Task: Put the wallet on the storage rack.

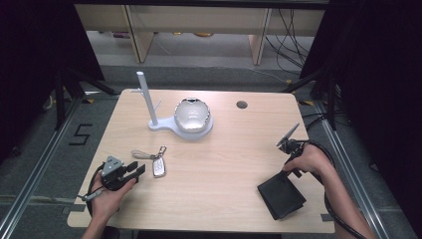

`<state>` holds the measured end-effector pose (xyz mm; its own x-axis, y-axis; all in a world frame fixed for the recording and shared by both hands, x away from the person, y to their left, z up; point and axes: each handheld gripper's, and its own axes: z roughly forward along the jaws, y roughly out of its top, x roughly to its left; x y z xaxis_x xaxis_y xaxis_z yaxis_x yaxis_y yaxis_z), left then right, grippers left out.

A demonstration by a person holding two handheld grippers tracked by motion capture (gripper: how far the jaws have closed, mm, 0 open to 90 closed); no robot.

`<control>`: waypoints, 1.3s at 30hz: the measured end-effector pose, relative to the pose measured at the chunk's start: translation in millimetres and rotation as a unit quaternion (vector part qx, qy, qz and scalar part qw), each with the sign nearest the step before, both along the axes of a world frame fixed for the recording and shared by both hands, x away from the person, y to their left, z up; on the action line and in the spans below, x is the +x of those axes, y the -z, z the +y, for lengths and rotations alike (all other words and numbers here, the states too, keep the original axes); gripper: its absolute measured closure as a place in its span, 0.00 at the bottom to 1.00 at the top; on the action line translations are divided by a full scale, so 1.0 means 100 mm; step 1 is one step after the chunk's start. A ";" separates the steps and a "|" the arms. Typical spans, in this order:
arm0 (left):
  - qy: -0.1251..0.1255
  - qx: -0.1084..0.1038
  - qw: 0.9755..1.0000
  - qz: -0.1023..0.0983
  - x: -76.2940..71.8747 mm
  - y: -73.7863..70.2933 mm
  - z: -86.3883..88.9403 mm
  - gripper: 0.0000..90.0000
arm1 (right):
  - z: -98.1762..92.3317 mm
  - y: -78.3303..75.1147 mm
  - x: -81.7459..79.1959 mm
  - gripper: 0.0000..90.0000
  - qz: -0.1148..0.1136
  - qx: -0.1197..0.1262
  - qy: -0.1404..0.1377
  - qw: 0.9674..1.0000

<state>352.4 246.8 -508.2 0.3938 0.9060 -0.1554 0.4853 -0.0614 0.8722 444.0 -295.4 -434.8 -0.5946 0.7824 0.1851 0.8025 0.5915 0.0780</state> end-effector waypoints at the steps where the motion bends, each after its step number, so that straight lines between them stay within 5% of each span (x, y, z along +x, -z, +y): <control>1: 0.000 0.000 1.000 0.000 0.00 0.00 0.00 0.69 | 0.00 -0.03 -0.01 0.85 -0.005 0.003 -0.001 1.000; 8: 0.002 -0.001 1.000 -0.003 0.00 0.00 0.01 0.68 | 0.00 -0.24 -0.08 0.87 -0.050 0.034 0.014 0.998; 9: 0.002 -0.001 1.000 -0.003 0.00 0.00 0.01 0.68 | 0.01 -0.32 -0.11 0.88 -0.066 0.044 0.033 0.996; 13: 0.002 -0.002 1.000 -0.004 0.00 0.00 0.00 0.68 | 0.00 -0.40 -0.13 0.89 -0.096 0.064 0.031 0.993; 22: -0.001 -0.003 1.000 -0.004 -0.01 0.00 0.02 0.68 | 0.03 -0.48 -0.13 0.90 -0.139 0.097 0.046 0.984; 23: -0.001 -0.003 1.000 -0.004 -0.01 -0.01 0.02 0.68 | 0.04 -0.51 -0.16 0.90 -0.153 0.116 0.057 0.980; 24: -0.001 -0.003 1.000 -0.006 -0.01 0.00 0.02 0.68 | 0.05 -0.52 -0.16 0.90 -0.157 0.118 0.058 0.979; 28: -0.001 -0.002 1.000 -0.006 -0.01 -0.01 0.02 0.68 | 0.05 -0.53 -0.16 0.90 -0.231 0.151 0.041 0.960; 29: -0.001 -0.002 1.000 -0.007 -0.01 -0.01 0.02 0.68 | 0.05 -0.53 -0.16 0.90 -0.231 0.151 0.041 0.960; 30: -0.001 -0.003 1.000 -0.007 -0.01 -0.01 0.02 0.67 | 0.10 -0.55 -0.20 0.91 -0.242 0.165 0.070 0.954; 33: -0.002 -0.003 1.000 -0.009 -0.01 -0.01 0.02 0.67 | 0.10 -0.52 -0.17 0.91 -0.282 0.185 0.062 0.939; 34: -0.002 -0.003 1.000 -0.010 -0.01 -0.01 0.03 0.67 | 0.12 -0.52 -0.19 0.91 -0.278 0.187 0.064 0.940; 35: -0.002 -0.003 1.000 -0.009 -0.01 -0.01 0.03 0.67 | 0.13 -0.50 -0.18 0.91 -0.291 0.197 0.063 0.934; 36: -0.003 -0.004 1.000 -0.009 -0.01 0.00 0.03 0.67 | 0.14 -0.50 -0.18 0.91 -0.278 0.199 0.063 0.938; 37: -0.003 -0.004 1.000 -0.009 -0.01 0.00 0.03 0.67 | 0.14 -0.50 -0.18 0.91 -0.278 0.199 0.063 0.938; 39: -0.003 -0.003 1.000 -0.009 -0.01 0.00 0.03 0.67 | 0.17 -0.47 -0.17 0.91 -0.289 0.204 0.054 0.934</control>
